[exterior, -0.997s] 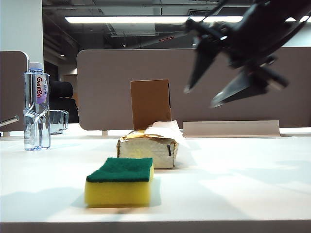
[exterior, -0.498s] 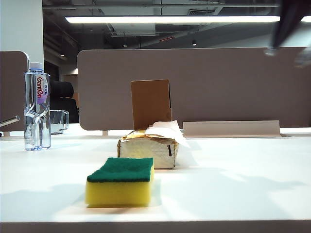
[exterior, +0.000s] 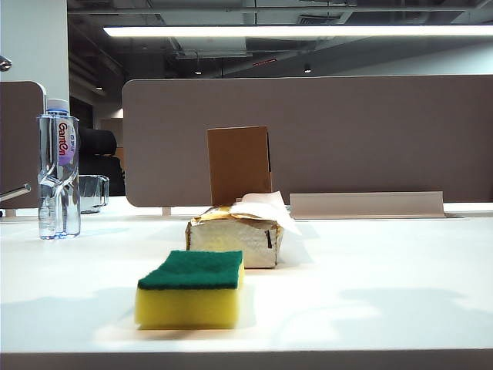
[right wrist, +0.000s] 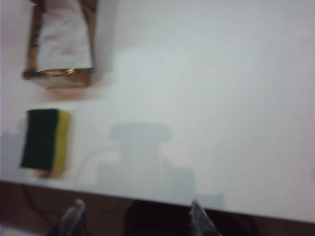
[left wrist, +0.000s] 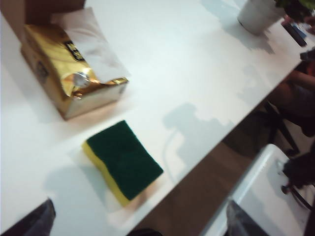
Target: Move the sponge from right to left to wipe the table, avoiding obstacles on the table, and finally reaching the bottle of mineral water.
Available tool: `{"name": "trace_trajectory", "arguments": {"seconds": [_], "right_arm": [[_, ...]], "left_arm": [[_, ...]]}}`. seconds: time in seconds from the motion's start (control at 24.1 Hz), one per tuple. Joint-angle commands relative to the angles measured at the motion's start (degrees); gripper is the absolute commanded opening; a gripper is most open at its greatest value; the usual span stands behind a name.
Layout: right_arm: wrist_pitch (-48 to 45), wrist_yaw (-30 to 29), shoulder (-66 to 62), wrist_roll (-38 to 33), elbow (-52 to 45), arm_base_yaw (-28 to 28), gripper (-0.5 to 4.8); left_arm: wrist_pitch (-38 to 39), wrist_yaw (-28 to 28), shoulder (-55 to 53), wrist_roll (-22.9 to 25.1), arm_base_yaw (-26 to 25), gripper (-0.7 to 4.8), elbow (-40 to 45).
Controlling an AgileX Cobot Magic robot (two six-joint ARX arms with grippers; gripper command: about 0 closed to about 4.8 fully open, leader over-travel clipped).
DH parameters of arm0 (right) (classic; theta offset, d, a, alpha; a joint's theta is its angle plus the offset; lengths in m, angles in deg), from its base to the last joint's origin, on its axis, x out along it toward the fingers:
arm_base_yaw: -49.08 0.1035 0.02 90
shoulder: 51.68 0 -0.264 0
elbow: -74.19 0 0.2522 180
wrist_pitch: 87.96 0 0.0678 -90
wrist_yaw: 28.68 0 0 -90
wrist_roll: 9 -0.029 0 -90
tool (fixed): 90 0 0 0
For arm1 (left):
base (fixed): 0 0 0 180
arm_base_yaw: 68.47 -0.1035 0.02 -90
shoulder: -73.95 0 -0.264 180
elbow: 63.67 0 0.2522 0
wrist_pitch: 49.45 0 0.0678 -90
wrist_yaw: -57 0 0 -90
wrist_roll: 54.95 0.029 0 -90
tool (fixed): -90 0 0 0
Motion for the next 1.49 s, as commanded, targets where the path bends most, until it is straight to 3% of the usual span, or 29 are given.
{"name": "trace_trajectory", "arguments": {"seconds": [0.04,0.17,0.37,0.58,0.83,1.37,1.49], "right_arm": [[3.8,-3.0,1.4,-0.4,0.2,0.0,2.7],[6.1,-3.0,3.1,-0.4,0.2,0.0,2.7],[6.2,-3.0,5.2,-1.7,0.2,0.0,2.7],[6.7,-3.1,5.5,-1.7,0.2,0.0,2.69],[6.8,-3.2,5.4,-1.7,0.2,-0.1,2.69],[6.9,-3.2,5.4,-2.6,0.2,-0.1,2.6],[6.9,-3.1,5.4,-2.6,0.2,-0.1,2.47]], "left_arm": [[-0.5,1.8,-2.4,0.6,2.1,4.71,-0.3],[-0.9,1.7,-6.8,0.6,5.7,4.71,-0.3],[-3.1,-4.4,-14.8,0.6,10.3,4.79,-0.3],[-12.0,-5.2,-29.9,0.4,14.1,4.79,-0.3],[-20.9,-5.4,-40.9,0.2,17.1,4.79,-0.3],[-32.2,-7.9,-52.9,-3.3,21.1,4.79,-0.3],[-32.6,-12.4,-53.1,-3.4,23.1,4.79,-0.3]]}}
